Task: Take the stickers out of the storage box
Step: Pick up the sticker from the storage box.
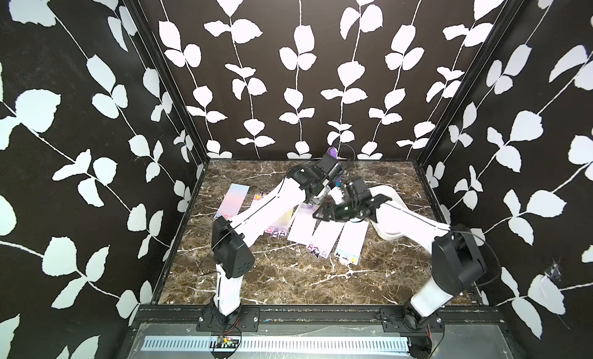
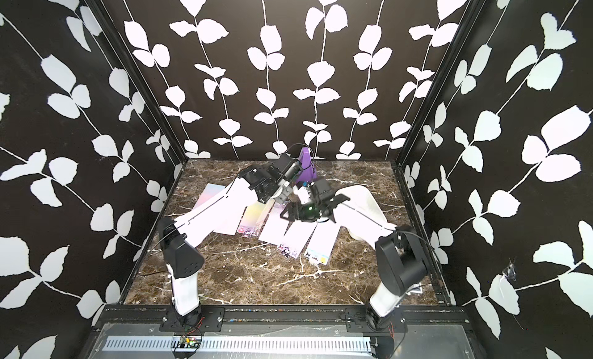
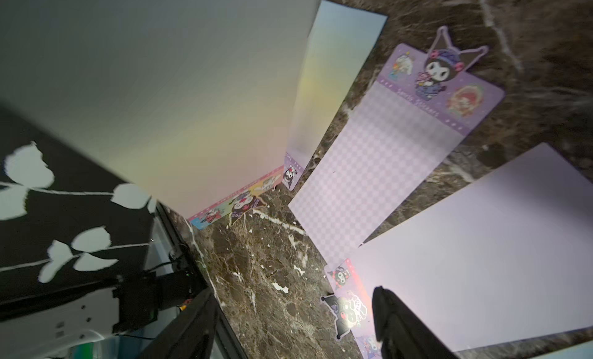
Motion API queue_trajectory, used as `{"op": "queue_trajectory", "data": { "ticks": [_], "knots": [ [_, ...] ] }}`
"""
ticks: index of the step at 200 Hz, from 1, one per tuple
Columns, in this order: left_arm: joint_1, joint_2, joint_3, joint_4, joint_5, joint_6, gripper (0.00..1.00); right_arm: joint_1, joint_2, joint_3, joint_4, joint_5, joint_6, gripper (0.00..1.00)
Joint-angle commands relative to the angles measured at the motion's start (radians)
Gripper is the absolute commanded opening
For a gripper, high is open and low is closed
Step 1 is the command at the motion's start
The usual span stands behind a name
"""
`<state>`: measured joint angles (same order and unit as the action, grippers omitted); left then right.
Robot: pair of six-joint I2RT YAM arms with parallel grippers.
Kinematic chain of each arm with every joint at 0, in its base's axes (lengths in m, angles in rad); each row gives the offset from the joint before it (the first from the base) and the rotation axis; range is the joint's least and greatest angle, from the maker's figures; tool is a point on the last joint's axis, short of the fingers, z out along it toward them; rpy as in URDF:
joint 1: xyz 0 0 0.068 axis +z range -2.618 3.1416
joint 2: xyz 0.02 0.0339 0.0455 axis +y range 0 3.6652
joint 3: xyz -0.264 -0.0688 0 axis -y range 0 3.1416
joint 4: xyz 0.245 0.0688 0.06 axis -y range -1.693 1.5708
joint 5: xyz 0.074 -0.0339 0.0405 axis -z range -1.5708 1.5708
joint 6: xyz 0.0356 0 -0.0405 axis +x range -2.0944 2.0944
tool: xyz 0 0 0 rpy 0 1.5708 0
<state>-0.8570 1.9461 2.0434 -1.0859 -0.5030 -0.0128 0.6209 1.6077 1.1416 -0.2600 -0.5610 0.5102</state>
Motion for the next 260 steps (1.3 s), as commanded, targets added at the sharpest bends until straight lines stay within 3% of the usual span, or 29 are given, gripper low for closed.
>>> {"op": "queue_trajectory", "data": {
  "ticks": [1,59,71,97,138,163,199,260],
  "knots": [
    [-0.003,0.024,0.078,-0.168,-0.025,-0.088,0.00,0.131,-0.071,-0.072,0.232,0.287,-0.001,0.78],
    [0.011,0.041,0.121,-0.172,0.006,-0.145,0.00,0.299,-0.127,-0.309,0.689,0.591,0.156,0.78],
    [0.030,0.034,0.117,-0.168,0.040,-0.168,0.00,0.312,-0.118,-0.367,0.819,0.601,0.204,0.78],
    [0.052,0.024,0.119,-0.148,0.085,-0.188,0.00,0.344,-0.099,-0.403,0.920,0.636,0.231,0.77],
    [0.061,0.042,0.150,-0.164,0.084,-0.199,0.00,0.429,-0.110,-0.368,0.878,0.767,0.191,0.77],
    [0.061,0.043,0.154,-0.162,0.099,-0.203,0.00,0.430,-0.071,-0.313,0.796,0.811,0.205,0.77],
    [0.060,0.045,0.153,-0.161,0.109,-0.213,0.00,0.450,-0.017,-0.313,0.889,0.868,0.212,0.77],
    [0.060,0.059,0.183,-0.171,0.136,-0.217,0.00,0.465,0.058,-0.235,0.818,0.952,0.184,0.73]
  ]
}}
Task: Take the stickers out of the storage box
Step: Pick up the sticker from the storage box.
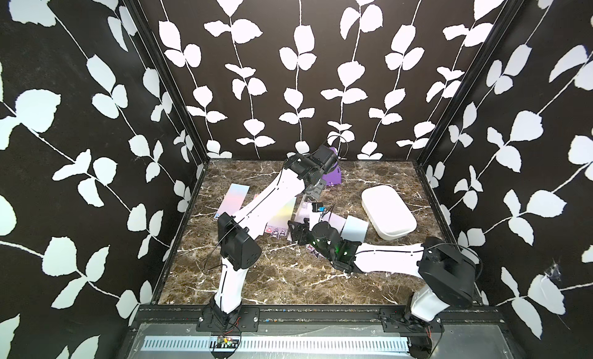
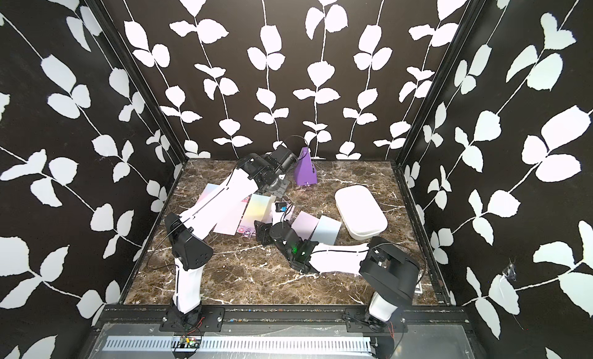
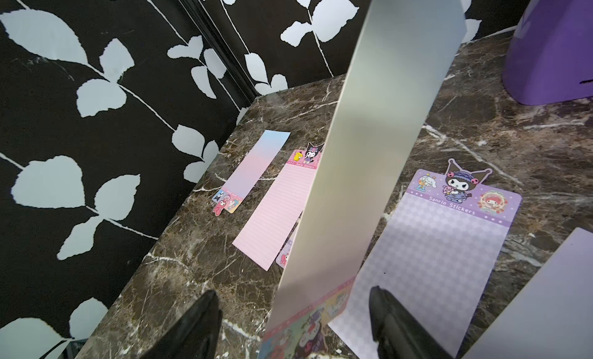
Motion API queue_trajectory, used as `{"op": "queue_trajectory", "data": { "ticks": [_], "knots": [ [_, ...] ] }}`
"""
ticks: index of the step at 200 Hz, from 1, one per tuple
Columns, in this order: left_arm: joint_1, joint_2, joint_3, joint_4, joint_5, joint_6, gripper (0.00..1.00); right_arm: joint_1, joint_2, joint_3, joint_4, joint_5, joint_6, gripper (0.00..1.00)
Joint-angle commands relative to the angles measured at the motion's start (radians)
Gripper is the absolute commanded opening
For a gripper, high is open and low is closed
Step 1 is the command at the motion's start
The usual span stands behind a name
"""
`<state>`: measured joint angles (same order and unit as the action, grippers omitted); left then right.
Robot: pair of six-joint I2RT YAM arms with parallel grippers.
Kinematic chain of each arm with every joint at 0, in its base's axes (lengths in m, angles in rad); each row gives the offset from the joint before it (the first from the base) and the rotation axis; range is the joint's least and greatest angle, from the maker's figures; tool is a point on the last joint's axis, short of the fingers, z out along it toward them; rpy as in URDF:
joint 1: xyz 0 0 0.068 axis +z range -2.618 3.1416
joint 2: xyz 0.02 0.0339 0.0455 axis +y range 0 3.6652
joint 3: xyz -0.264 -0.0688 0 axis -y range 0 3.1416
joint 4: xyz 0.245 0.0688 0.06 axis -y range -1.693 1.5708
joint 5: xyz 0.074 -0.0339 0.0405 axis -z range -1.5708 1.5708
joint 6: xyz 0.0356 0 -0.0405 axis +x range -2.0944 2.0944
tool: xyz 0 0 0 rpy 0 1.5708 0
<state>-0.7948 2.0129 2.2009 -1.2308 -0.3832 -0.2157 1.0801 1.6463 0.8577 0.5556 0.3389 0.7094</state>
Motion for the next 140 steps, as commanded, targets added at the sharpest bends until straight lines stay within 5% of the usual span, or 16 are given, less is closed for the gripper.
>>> {"op": "queue_trajectory", "data": {
  "ticks": [1,46,66,82,103,122,140],
  "knots": [
    [-0.002,-0.008,0.025,-0.027,0.017,-0.014,0.00,0.006,0.020,0.050,0.003,0.052,-0.016,0.73],
    [-0.001,-0.006,0.026,-0.029,0.026,-0.007,0.00,0.002,0.029,0.062,-0.038,0.087,-0.030,0.67],
    [-0.001,-0.008,0.028,-0.033,0.019,-0.003,0.00,-0.007,0.022,0.048,-0.042,0.094,-0.023,0.31],
    [-0.002,-0.011,0.029,-0.030,0.017,0.001,0.00,-0.020,0.013,0.031,-0.033,0.085,-0.013,0.13],
    [-0.002,-0.015,0.028,-0.030,0.010,0.007,0.00,-0.032,-0.005,0.015,-0.035,0.068,-0.011,0.00],
    [0.000,-0.021,0.026,-0.036,-0.010,0.010,0.00,-0.045,-0.031,0.001,-0.044,0.028,-0.003,0.00],
    [0.010,-0.046,0.000,-0.021,-0.011,0.009,0.26,-0.062,-0.036,-0.006,-0.063,-0.021,0.013,0.00]
  ]
}}
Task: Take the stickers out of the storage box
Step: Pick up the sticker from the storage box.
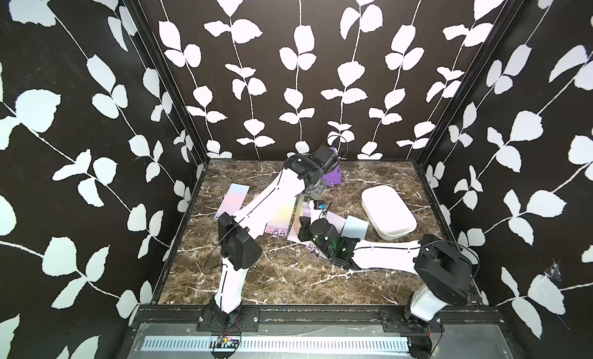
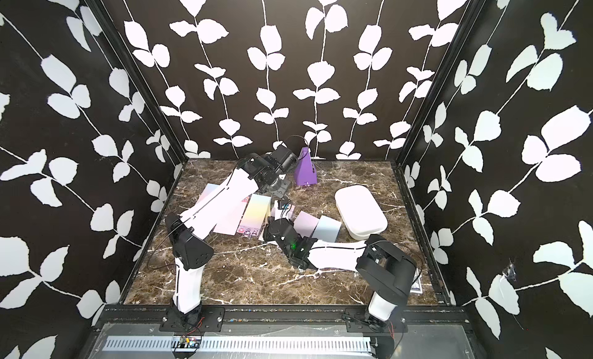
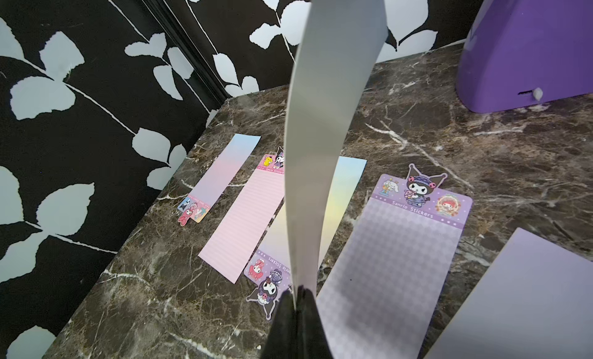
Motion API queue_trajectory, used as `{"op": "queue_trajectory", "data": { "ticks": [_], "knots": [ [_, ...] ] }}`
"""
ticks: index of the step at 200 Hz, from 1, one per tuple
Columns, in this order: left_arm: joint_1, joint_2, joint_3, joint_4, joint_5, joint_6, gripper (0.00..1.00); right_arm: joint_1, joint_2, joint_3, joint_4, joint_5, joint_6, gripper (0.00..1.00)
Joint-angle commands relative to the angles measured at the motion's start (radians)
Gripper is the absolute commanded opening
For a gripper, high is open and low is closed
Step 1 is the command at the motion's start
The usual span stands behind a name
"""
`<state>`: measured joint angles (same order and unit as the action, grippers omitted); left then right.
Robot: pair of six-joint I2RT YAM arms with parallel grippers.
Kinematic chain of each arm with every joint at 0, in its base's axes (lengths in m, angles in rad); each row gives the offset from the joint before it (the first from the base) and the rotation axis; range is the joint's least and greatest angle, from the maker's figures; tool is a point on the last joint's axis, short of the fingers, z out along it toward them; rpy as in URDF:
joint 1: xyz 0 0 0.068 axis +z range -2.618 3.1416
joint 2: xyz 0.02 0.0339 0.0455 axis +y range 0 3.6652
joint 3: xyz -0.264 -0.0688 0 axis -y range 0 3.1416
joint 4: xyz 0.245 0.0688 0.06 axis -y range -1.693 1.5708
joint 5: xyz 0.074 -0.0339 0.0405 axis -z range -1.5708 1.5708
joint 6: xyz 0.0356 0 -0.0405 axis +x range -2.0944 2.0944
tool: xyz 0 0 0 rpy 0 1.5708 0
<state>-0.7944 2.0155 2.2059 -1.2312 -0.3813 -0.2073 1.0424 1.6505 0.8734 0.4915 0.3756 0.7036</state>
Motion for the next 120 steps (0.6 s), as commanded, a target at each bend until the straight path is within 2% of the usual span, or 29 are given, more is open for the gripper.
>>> {"op": "queue_trajectory", "data": {
  "ticks": [1,28,36,49,64,75,83,98,120],
  "knots": [
    [0.010,-0.050,-0.007,-0.018,-0.011,0.000,0.27,-0.026,-0.040,-0.021,-0.001,-0.062,0.020,0.00],
    [0.058,-0.149,-0.130,0.091,0.103,-0.004,0.57,-0.082,-0.081,-0.021,-0.037,-0.188,0.073,0.00],
    [0.081,-0.193,-0.181,0.142,0.155,-0.009,0.62,-0.101,-0.079,-0.022,-0.041,-0.224,0.097,0.00],
    [0.133,-0.278,-0.291,0.233,0.248,-0.024,0.65,-0.124,-0.071,-0.028,-0.029,-0.285,0.126,0.00],
    [0.173,-0.392,-0.423,0.345,0.293,-0.047,0.79,-0.140,-0.062,-0.026,-0.028,-0.334,0.155,0.00],
    [0.211,-0.482,-0.527,0.424,0.315,-0.060,0.81,-0.151,-0.057,-0.025,-0.021,-0.375,0.182,0.00],
    [0.241,-0.547,-0.598,0.478,0.331,-0.075,0.87,-0.153,-0.057,-0.029,-0.011,-0.399,0.202,0.00],
    [0.322,-0.656,-0.727,0.569,0.388,-0.109,0.88,-0.153,-0.057,-0.029,0.001,-0.464,0.247,0.00],
    [0.411,-0.782,-0.887,0.689,0.473,-0.161,0.87,-0.151,0.045,-0.007,0.077,-0.607,0.332,0.00]
  ]
}}
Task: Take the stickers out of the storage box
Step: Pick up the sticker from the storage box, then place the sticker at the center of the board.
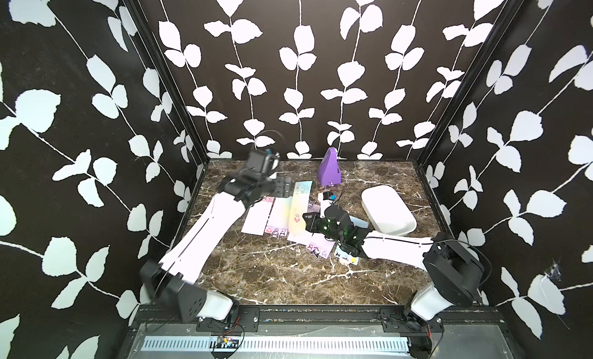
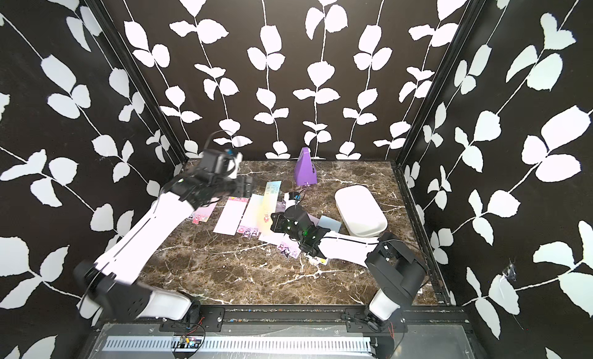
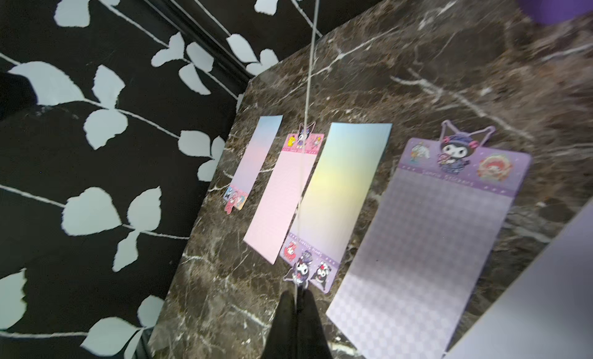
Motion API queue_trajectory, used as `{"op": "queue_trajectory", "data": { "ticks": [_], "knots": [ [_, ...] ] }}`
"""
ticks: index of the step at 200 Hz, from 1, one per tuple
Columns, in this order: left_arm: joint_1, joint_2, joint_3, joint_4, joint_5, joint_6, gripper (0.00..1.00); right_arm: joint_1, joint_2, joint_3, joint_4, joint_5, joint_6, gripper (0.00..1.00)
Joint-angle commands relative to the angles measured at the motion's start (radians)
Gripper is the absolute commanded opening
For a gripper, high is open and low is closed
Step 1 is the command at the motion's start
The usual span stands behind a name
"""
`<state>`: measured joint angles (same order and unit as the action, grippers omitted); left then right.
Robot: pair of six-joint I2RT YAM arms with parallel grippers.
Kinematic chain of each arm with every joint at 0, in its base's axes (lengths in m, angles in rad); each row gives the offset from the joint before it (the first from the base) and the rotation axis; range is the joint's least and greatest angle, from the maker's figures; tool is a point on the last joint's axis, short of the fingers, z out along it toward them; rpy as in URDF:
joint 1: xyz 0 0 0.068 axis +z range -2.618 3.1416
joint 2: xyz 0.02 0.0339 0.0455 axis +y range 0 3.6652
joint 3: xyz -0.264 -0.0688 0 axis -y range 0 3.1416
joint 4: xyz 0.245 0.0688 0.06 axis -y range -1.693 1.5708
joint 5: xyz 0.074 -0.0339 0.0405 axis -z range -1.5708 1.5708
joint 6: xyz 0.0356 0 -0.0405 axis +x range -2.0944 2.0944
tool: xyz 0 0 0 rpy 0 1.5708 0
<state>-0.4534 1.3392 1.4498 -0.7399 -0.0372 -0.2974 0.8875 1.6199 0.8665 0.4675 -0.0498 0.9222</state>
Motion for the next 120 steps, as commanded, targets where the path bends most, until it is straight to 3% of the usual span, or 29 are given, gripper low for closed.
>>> {"op": "queue_trajectory", "data": {
  "ticks": [1,50,72,101,120],
  "knots": [
    [0.071,-0.110,-0.138,0.204,0.132,-0.073,0.87,0.004,0.082,0.001,0.105,-0.189,0.118,0.00],
    [0.095,-0.186,-0.249,0.259,0.166,-0.092,0.87,0.018,0.287,0.148,0.254,-0.492,0.221,0.00],
    [0.098,-0.200,-0.259,0.252,0.160,-0.088,0.87,0.021,0.339,0.264,0.089,-0.666,0.156,0.00],
    [0.100,-0.200,-0.263,0.249,0.165,-0.081,0.88,0.016,0.359,0.331,0.034,-0.845,0.107,0.00],
    [0.103,-0.206,-0.258,0.215,0.135,-0.067,0.88,0.016,0.363,0.470,-0.352,-0.981,-0.132,0.04]
  ]
}}
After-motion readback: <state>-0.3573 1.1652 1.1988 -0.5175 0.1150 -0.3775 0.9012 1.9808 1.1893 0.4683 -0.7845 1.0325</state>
